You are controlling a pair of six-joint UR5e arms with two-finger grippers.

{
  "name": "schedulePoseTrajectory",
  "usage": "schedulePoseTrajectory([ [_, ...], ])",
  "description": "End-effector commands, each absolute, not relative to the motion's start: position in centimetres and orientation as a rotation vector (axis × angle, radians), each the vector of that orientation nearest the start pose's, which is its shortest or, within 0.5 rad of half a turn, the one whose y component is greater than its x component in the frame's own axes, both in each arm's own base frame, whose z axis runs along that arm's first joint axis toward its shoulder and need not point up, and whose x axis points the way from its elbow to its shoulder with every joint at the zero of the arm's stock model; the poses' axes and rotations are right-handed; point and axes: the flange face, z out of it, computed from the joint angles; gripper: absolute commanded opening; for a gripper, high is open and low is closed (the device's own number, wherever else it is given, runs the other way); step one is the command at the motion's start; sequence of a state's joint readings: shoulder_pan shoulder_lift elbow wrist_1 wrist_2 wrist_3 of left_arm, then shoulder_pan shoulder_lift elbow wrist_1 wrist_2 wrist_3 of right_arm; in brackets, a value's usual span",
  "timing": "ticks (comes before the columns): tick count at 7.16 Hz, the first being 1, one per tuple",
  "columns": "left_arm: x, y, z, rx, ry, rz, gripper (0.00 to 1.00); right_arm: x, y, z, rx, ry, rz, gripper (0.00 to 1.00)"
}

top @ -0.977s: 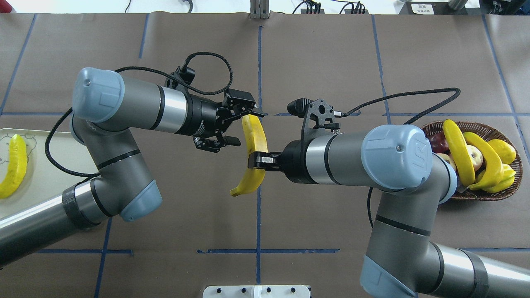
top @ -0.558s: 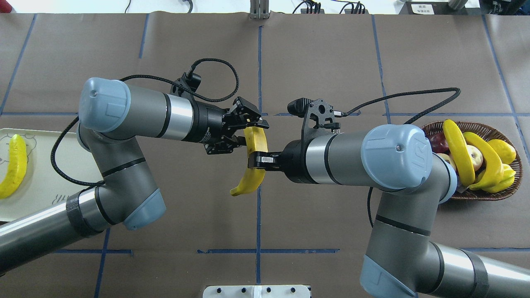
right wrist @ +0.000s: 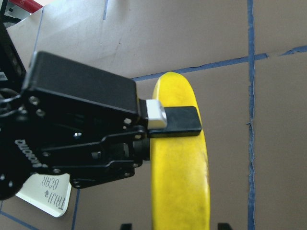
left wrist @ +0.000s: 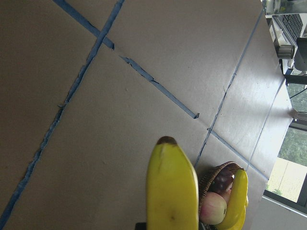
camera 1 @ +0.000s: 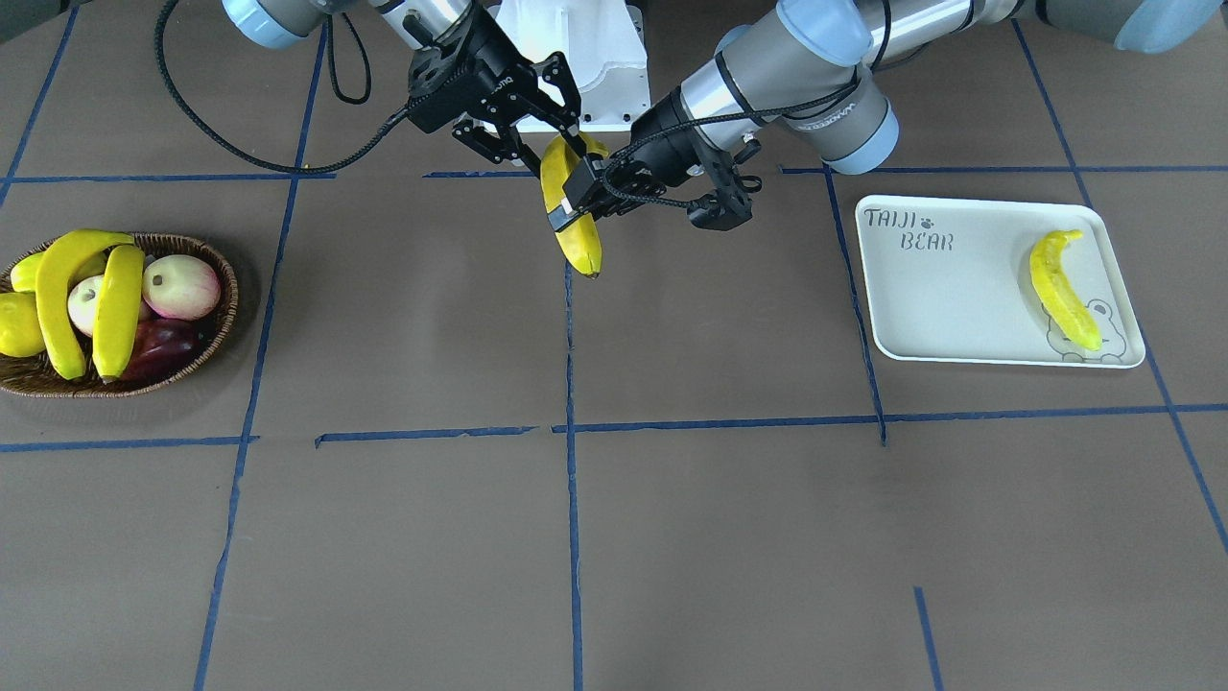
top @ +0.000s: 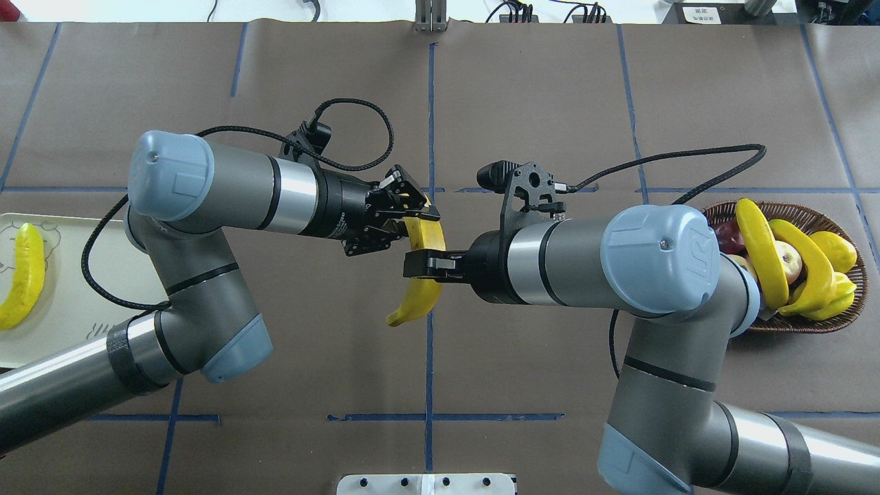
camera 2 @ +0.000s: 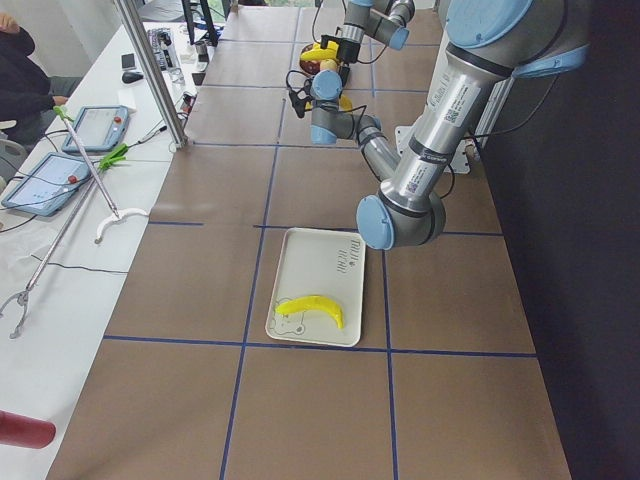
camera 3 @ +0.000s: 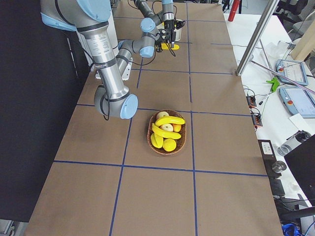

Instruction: Transfer all bananas from basket to plate

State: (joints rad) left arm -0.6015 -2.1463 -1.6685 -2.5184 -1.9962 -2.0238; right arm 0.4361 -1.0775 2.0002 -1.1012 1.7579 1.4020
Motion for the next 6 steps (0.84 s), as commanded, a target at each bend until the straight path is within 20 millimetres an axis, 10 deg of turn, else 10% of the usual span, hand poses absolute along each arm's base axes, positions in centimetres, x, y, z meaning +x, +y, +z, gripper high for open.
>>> schedulePoseTrajectory([
  [1, 44.1, -44.6, 19.9, -0.217, 1.575, -0.492, 0.0, -44.3, -34.1, 13.9, 0.275, -1.382, 0.097, 1.0],
  [3, 36.8, -48.3, 25.3, -0.162, 1.489, -0.483, 0.0, -41.1, -35.9, 13.7, 0.274, -1.385, 0.1, 1.0],
  [6, 25.8, -41.9, 45.9, 0.068, 1.146, -0.264, 0.0, -35.4, -40.4, 18.2, 0.192, -1.31, 0.128, 1.0],
])
